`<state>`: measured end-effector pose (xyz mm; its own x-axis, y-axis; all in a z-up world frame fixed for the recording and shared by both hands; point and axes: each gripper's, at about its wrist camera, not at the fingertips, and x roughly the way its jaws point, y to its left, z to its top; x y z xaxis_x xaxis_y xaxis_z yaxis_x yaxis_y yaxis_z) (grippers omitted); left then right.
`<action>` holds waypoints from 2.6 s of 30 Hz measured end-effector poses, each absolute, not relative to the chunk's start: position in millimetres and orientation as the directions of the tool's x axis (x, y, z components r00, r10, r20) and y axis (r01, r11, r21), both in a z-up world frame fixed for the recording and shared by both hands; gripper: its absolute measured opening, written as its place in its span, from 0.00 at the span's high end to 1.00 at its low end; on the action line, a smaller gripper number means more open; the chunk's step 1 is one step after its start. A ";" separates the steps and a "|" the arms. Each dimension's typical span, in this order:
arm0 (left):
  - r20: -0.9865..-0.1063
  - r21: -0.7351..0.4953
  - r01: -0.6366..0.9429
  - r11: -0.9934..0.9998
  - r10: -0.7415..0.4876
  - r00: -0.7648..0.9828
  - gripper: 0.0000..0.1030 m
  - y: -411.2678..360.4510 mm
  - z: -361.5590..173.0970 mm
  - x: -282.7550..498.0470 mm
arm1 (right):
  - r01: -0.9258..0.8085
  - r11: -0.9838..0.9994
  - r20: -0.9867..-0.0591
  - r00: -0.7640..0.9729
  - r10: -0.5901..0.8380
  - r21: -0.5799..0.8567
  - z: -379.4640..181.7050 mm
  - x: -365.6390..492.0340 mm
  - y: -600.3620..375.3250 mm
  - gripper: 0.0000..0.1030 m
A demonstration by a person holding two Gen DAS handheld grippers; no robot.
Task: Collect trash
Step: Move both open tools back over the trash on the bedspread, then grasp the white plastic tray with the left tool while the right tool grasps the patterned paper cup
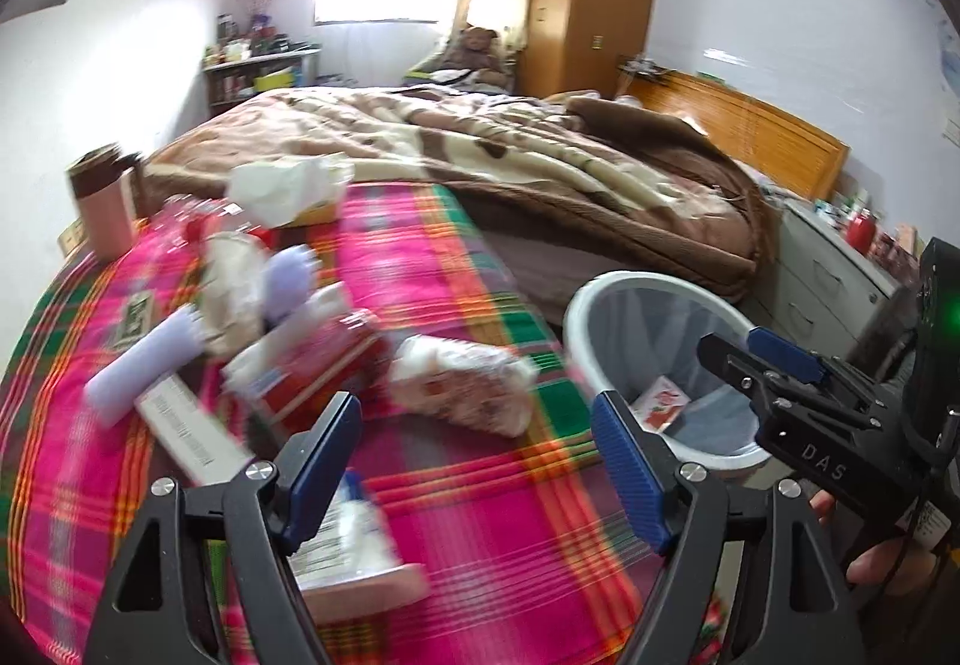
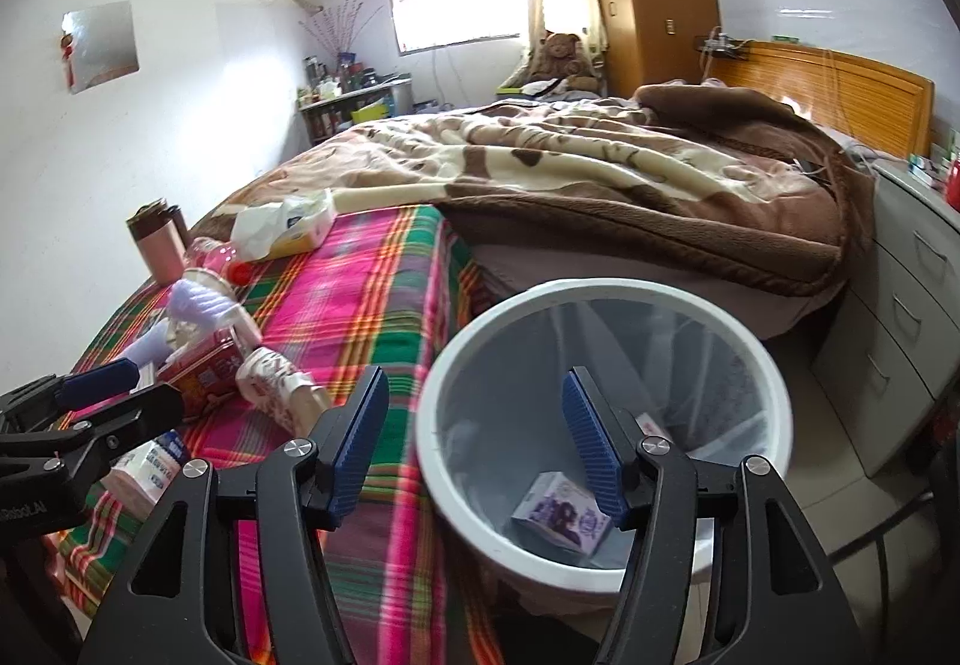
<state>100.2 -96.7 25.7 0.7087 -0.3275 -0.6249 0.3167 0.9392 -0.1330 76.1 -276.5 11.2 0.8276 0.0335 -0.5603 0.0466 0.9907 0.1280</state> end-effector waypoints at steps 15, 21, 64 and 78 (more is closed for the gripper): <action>-0.648 -0.158 0.196 0.968 -0.251 0.719 0.19 -31.1 4.7 91.2 | -0.133 0.985 -0.591 0.788 0.170 0.106 -1.0 106.2 -221.4 0.31; -0.674 -0.153 0.198 0.968 -0.249 0.695 0.18 -25.0 -6.3 92.3 | -0.179 0.980 -0.621 0.760 0.194 0.087 -8.1 123.0 -207.5 0.31; -0.716 -0.260 0.197 0.945 -0.326 0.617 0.33 -17.8 -35.9 87.3 | -0.258 0.965 -0.715 0.665 0.217 0.054 -24.4 139.5 -177.2 0.63; -0.683 -0.260 0.209 0.943 -0.333 0.650 0.33 -9.3 -28.2 74.1 | -0.233 0.969 -0.677 0.700 0.226 0.082 -18.0 113.3 -171.6 0.73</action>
<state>74.1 -9.3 -28.2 0.6499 -0.3328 -0.6833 0.2093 0.9426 -0.2600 113.3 -171.6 -18.0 0.7001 0.2263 -0.6772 -0.2334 0.9689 0.0824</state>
